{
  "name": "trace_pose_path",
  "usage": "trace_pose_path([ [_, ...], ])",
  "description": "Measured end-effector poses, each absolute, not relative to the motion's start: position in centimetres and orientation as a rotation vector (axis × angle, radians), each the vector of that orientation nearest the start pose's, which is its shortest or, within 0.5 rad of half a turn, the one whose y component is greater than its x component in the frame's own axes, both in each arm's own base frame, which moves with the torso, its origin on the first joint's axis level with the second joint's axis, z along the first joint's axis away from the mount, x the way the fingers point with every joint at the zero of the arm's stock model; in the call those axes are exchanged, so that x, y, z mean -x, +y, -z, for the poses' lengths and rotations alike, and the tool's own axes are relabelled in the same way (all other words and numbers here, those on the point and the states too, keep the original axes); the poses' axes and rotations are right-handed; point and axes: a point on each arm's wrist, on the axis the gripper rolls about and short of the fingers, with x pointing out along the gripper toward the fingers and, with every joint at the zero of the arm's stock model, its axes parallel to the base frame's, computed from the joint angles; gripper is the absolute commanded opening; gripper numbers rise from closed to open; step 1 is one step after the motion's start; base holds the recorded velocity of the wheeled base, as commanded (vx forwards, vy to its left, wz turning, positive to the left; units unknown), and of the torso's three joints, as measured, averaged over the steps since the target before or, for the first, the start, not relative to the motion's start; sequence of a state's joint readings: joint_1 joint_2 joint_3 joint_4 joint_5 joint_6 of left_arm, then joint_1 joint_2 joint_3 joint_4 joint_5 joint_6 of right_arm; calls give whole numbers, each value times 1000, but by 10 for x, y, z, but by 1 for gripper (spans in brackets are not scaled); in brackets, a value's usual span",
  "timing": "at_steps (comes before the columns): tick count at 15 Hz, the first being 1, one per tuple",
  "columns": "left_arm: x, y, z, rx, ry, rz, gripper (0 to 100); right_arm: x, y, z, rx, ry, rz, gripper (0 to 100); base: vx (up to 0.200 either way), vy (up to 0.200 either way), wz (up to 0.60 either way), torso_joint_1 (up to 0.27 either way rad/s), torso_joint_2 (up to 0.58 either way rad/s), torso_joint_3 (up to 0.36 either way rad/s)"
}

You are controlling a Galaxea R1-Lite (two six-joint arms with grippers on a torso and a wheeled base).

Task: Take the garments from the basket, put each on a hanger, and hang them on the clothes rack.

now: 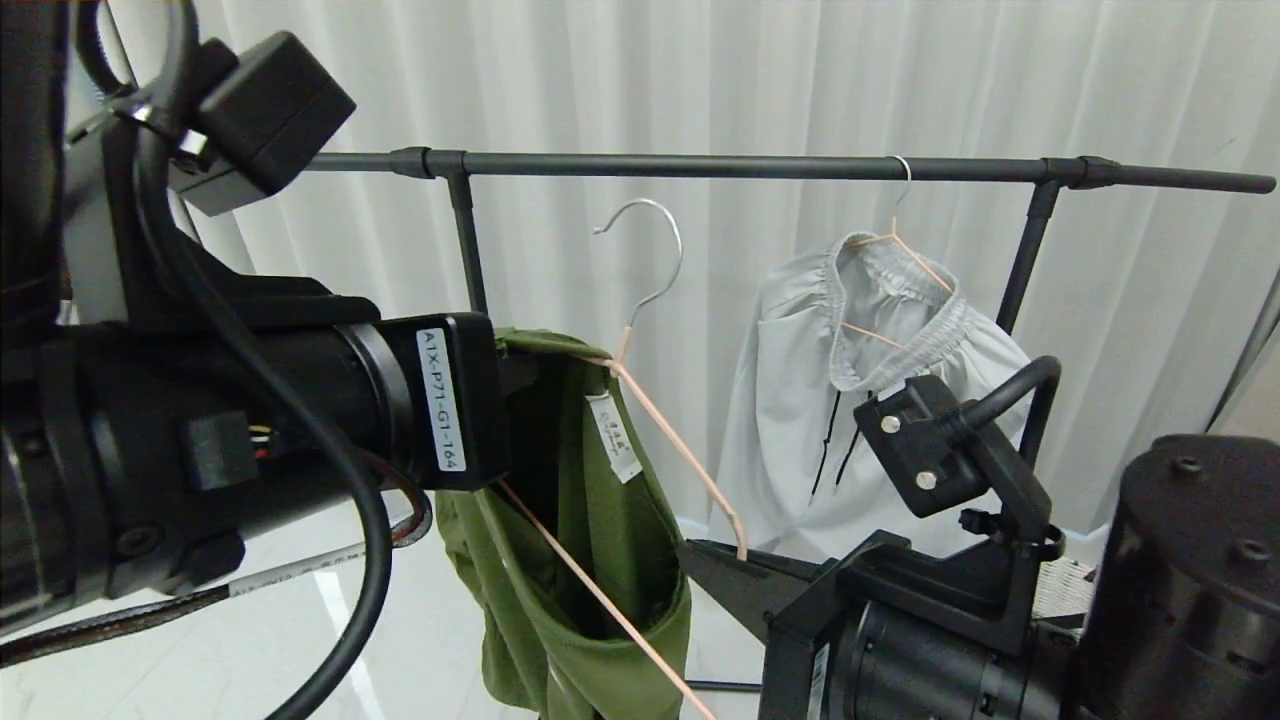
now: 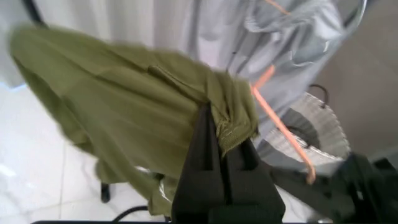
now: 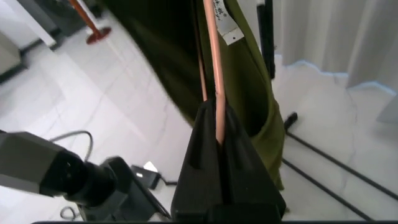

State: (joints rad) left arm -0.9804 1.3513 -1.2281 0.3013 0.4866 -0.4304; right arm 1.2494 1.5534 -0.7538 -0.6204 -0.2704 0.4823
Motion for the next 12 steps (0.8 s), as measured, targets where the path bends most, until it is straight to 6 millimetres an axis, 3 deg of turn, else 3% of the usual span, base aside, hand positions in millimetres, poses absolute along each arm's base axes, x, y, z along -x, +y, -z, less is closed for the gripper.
trace_pose_path([
  [4,-116,-176,-317,183,344,486,0,-82,255,-212,-280,339,-942,0,0,0,0,0,0,0],
  [12,-106,-165,-292,63,371,471,0,-78,250,-221,-254,227,-957,0,0,0,0,0,0,0],
])
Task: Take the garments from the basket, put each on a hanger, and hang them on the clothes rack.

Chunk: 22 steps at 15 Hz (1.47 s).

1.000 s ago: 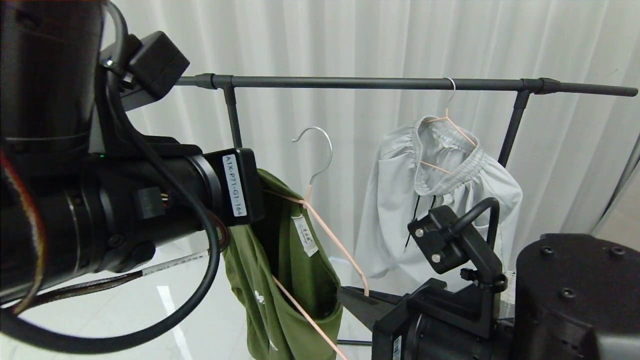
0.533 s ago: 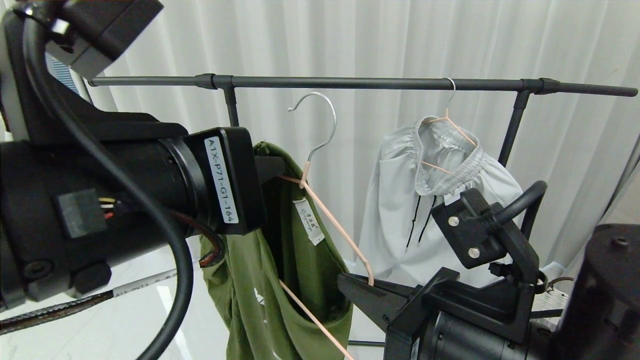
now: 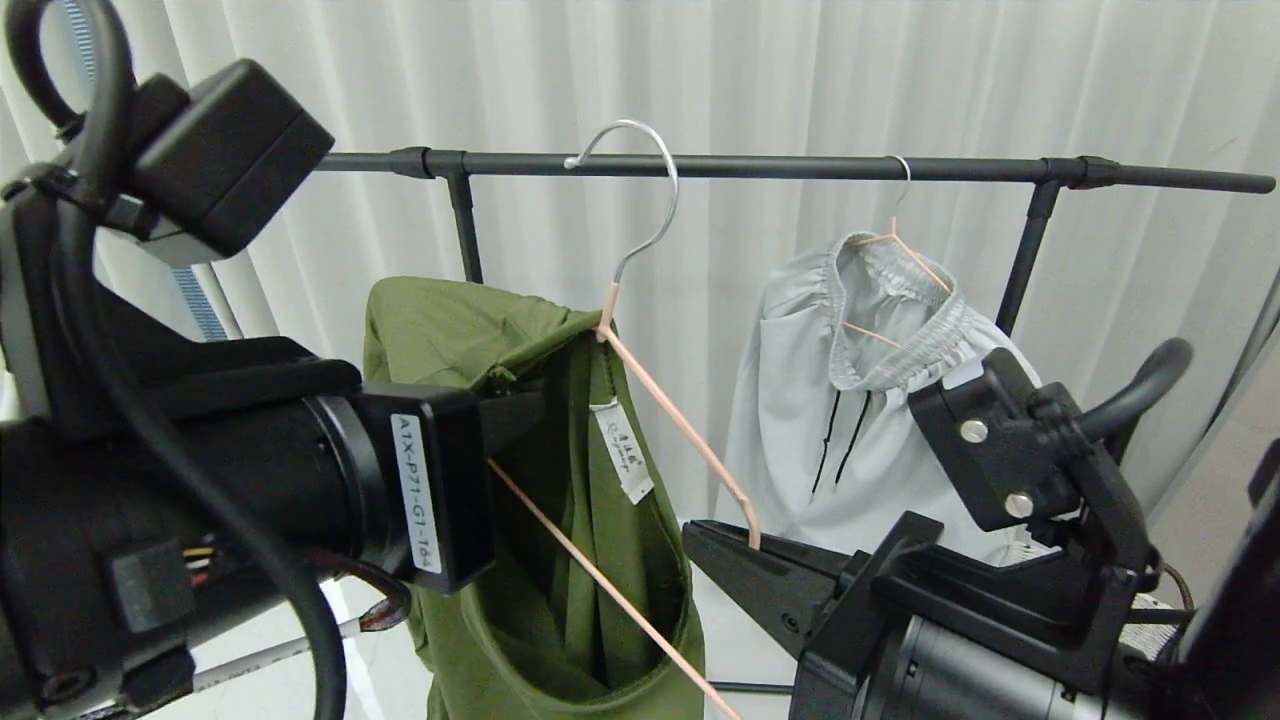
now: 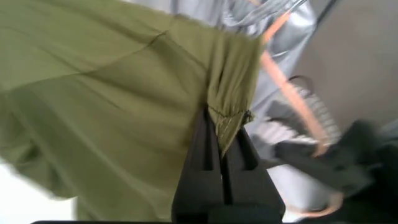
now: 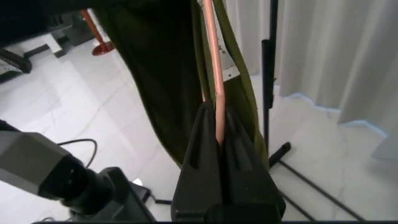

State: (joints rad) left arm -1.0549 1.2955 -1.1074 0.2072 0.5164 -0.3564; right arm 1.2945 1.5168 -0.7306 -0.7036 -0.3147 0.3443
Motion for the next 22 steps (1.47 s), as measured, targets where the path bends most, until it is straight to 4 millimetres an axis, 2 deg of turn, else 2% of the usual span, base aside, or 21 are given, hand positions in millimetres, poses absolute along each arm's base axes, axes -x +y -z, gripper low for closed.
trace_pose_path([
  [1,-106,-164,-289,30,369,469,0,-78,249,-222,-250,208,-960,0,0,0,0,0,0,0],
  [2,-105,-163,-288,19,370,469,100,-78,249,-223,-246,186,-964,0,0,0,0,0,0,0],
  [8,-102,-160,-279,-7,389,474,100,-78,247,-227,-199,94,-965,0,0,0,0,0,0,0],
  [11,-92,-146,-264,-75,399,488,100,-78,241,-223,-149,70,-946,0,0,0,0,0,0,0],
  [14,-76,-119,-257,-225,341,561,100,-77,221,-210,-75,82,-971,0,0,0,0,0,0,0],
  [17,-58,-92,-252,-329,269,736,100,-70,198,-194,-4,105,-1052,0,0,0,0,0,0,0],
  [19,-53,-83,-248,-344,252,769,100,-65,187,-184,32,120,-1095,0,0,0,0,0,0,0],
  [22,-48,-79,-237,-401,250,876,100,-60,177,-173,76,140,-1156,0,0,0,0,0,0,0],
])
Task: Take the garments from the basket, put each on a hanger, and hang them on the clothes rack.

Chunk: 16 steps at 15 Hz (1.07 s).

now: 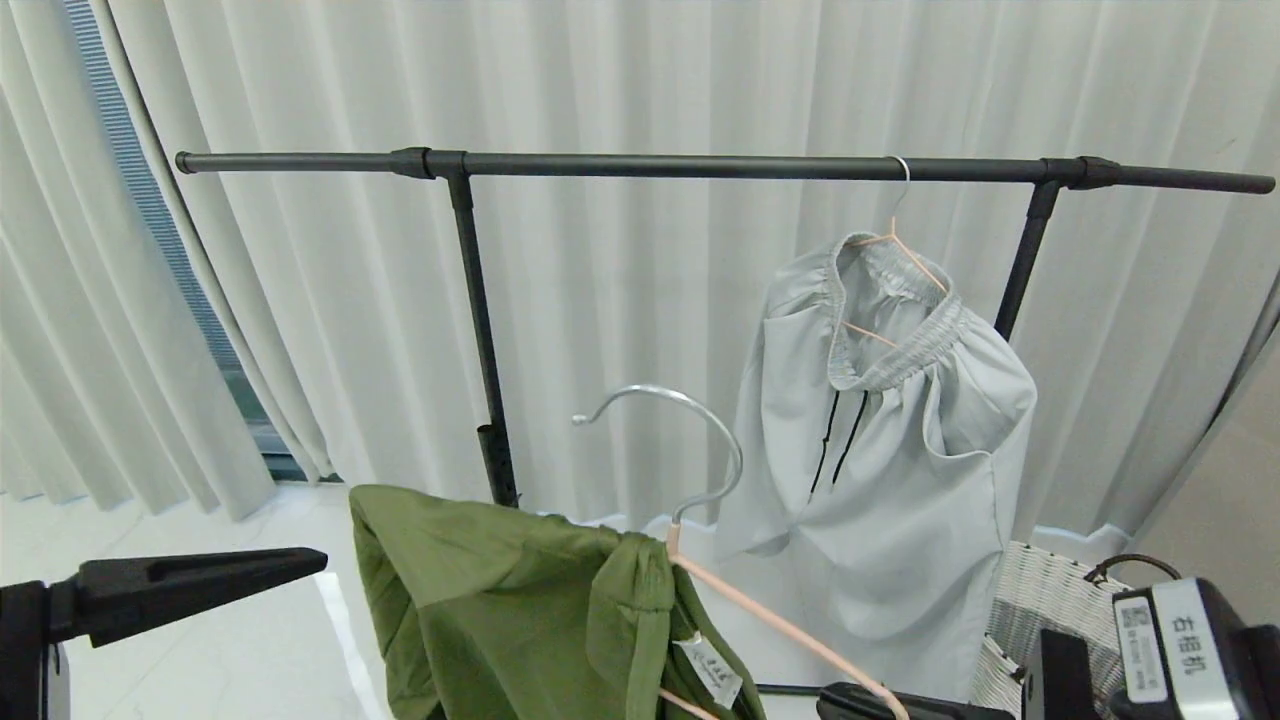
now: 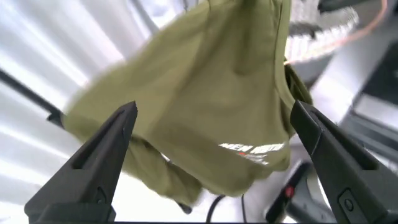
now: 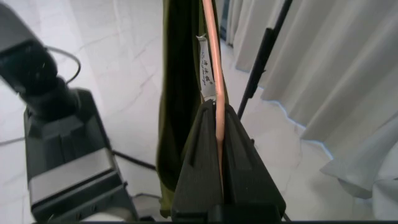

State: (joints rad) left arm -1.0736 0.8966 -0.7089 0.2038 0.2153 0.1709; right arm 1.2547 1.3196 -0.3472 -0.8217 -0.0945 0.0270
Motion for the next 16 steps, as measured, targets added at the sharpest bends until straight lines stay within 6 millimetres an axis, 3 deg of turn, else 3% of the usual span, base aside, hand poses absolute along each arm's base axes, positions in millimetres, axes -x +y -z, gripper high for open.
trace_pose_path([
  [9,-48,-90,-217,-479,309,1124,100,-41,168,-150,179,184,-1335,0,0,0,0,0,0,0],
  [16,-61,-115,-194,-559,460,1146,100,-33,172,-147,196,199,-1404,0,0,0,0,0,0,0],
])
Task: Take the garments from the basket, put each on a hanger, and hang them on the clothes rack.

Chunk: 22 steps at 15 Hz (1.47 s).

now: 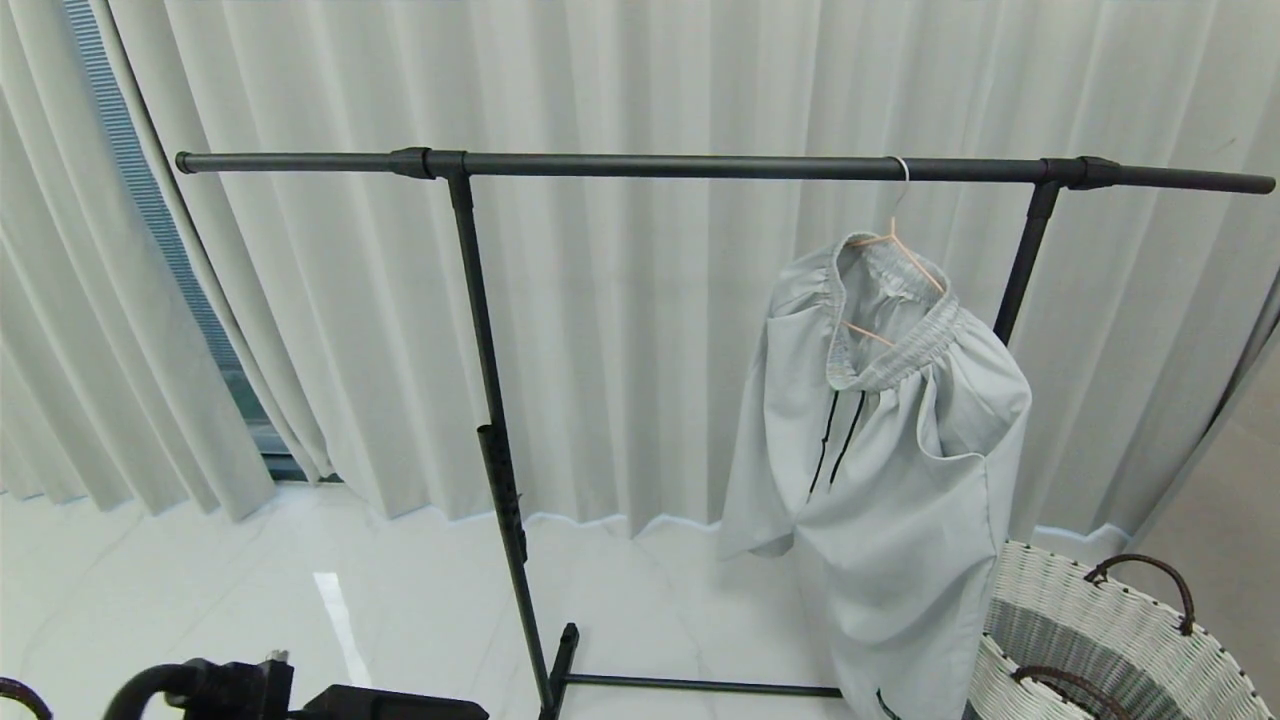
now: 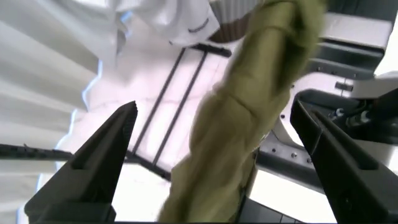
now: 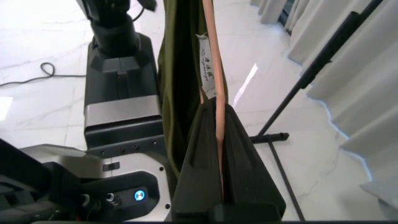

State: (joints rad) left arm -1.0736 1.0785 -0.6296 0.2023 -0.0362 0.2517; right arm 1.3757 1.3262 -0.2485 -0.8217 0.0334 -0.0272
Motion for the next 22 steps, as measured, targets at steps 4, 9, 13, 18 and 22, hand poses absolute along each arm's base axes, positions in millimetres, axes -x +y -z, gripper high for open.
trace_pose_path([
  [4,-63,-118,-189,-575,490,1145,0,-33,173,-147,197,201,-1405,0,0,0,0,0,0,0],
  [9,-63,-117,-184,-585,507,1143,0,-33,173,-147,194,197,-1395,0,0,0,0,0,0,0],
  [13,-63,-116,-183,-583,512,1135,0,-33,173,-148,191,190,-1392,100,0,0,0,0,0,0],
  [18,-64,-108,-176,-615,522,1033,0,-42,170,-149,192,180,-1263,100,0,0,0,0,0,0],
  [22,-59,-95,-175,-616,494,963,0,-58,165,-151,175,180,-1157,100,0,0,0,0,0,0],
])
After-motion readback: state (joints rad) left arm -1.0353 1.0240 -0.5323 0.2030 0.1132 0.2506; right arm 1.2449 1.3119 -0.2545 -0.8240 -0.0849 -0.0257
